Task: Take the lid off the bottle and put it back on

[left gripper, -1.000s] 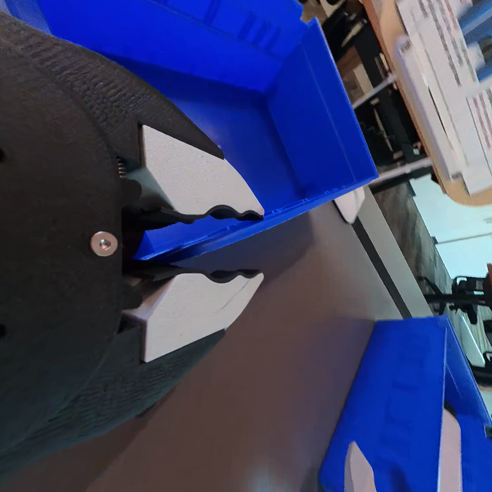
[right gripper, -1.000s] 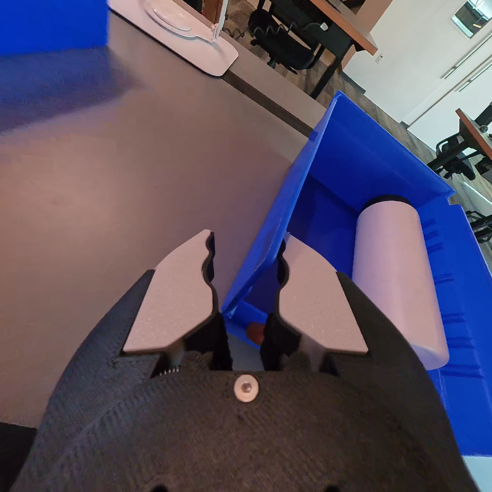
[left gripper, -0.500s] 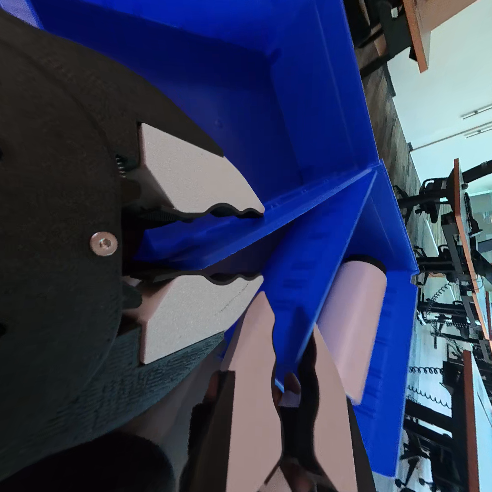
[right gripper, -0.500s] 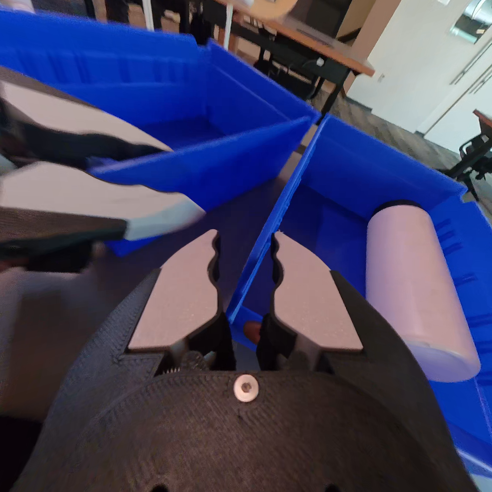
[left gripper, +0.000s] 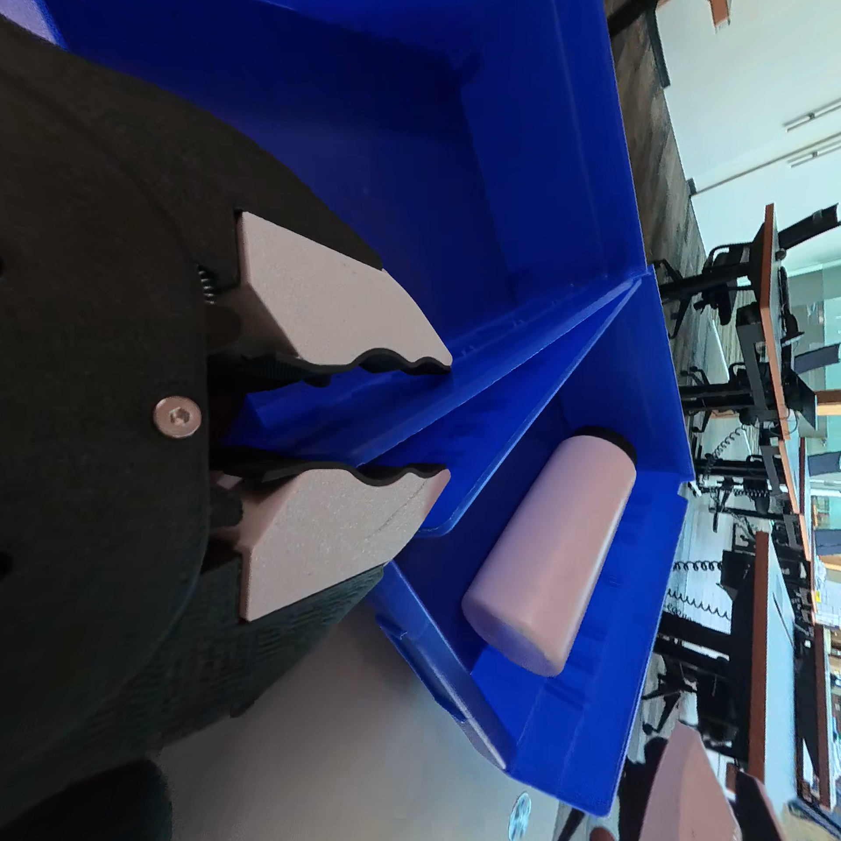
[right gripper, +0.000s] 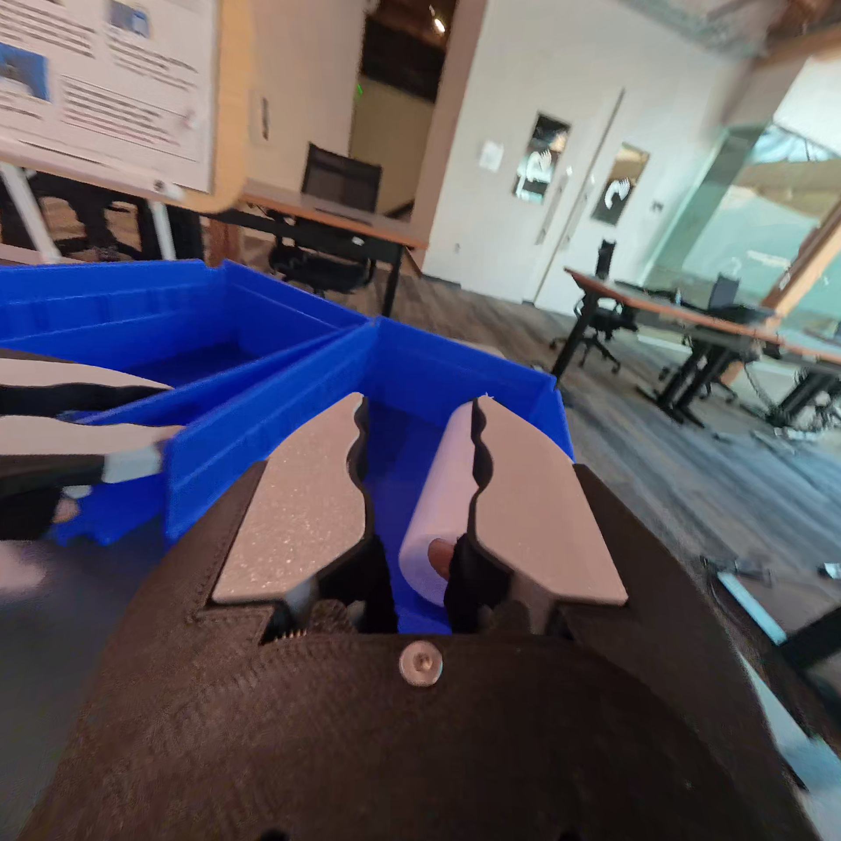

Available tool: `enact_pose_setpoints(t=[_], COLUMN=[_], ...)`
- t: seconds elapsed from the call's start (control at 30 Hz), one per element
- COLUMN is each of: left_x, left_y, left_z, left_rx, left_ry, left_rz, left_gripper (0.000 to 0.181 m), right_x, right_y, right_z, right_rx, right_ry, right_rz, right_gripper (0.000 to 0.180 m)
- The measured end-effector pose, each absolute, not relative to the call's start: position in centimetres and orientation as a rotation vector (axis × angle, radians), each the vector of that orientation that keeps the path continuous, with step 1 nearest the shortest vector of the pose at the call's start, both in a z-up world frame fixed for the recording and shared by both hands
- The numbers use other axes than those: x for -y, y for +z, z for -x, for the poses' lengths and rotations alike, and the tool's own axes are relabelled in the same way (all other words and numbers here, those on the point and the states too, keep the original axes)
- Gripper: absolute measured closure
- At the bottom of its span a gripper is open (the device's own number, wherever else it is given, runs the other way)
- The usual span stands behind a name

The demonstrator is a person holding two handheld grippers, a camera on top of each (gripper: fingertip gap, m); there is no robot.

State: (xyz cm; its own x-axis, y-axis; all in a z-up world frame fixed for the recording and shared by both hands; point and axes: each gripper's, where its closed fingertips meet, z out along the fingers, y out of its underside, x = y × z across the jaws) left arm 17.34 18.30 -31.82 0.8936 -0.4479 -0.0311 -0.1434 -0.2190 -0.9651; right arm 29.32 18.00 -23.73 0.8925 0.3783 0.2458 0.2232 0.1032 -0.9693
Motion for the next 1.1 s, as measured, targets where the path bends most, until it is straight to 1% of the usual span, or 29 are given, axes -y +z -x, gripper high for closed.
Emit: enact_pose_setpoints(t=[0.23,0.33,0.37,0.47,0.5,0.6,0.67,0.77,0.87,0.9,0.93,0.97,1.1], left_x=[-19.1,-18.2,-17.7,-14.9,-13.8,-12.8,-14.1,-15.7,-17.5,-18.1,-18.7,-19.4,-19.5], left_y=[-31.7,-30.5,-29.7,-26.1,-26.7,-31.4,-31.5,-33.6,-34.2,-34.1,-33.9,-33.6,-31.9], left_z=[-20.2,-20.9,-20.3,-18.8,-20.0,-23.4,-23.4,-24.9,-25.7,-25.7,-25.2,-24.4,-24.6], left_rx=[-0.538,-0.552,-0.526,-0.458,-0.526,-0.639,-0.590,-0.581,-0.544,-0.519,-0.484,-0.449,-0.464], left_ry=[-0.437,-0.570,-0.543,-0.253,-0.211,-0.260,-0.208,-0.296,-0.255,-0.222,-0.172,-0.101,-0.073], left_rz=[1.765,1.716,1.670,1.361,1.355,1.563,1.608,1.821,1.844,1.841,1.829,1.806,1.706], left_gripper=[0.141,0.132,0.125,0.124,0.124,0.124,0.126,0.126,0.126,0.127,0.137,0.165,0.171], right_x=[-19.6,-19.7,-19.8,-19.9,-20.0,-20.0,-19.9,-20.1,-20.4,-20.4,-20.4,-20.3,-19.4], right_y=[-26.7,-27.8,-28.0,-29.3,-29.9,-32.0,-32.6,-33.5,-34.3,-34.2,-34.1,-34.1,-33.6], right_z=[-36.9,-39.4,-40.1,-41.6,-41.8,-42.0,-42.1,-41.8,-41.6,-41.9,-42.3,-42.9,-43.7], right_rx=[0.306,0.258,0.251,0.216,0.202,0.184,0.175,0.185,0.191,0.193,0.202,0.197,0.202], right_ry=[0.033,-0.055,-0.088,-0.099,-0.078,-0.035,-0.042,-0.025,-0.020,-0.040,-0.063,-0.095,-0.141], right_rz=[1.715,1.765,1.772,1.825,1.853,1.943,1.963,1.994,2.011,1.996,1.983,1.969,1.939], right_gripper=[0.115,0.105,0.104,0.097,0.095,0.091,0.092,0.102,0.115,0.130,0.152,0.172,0.173])
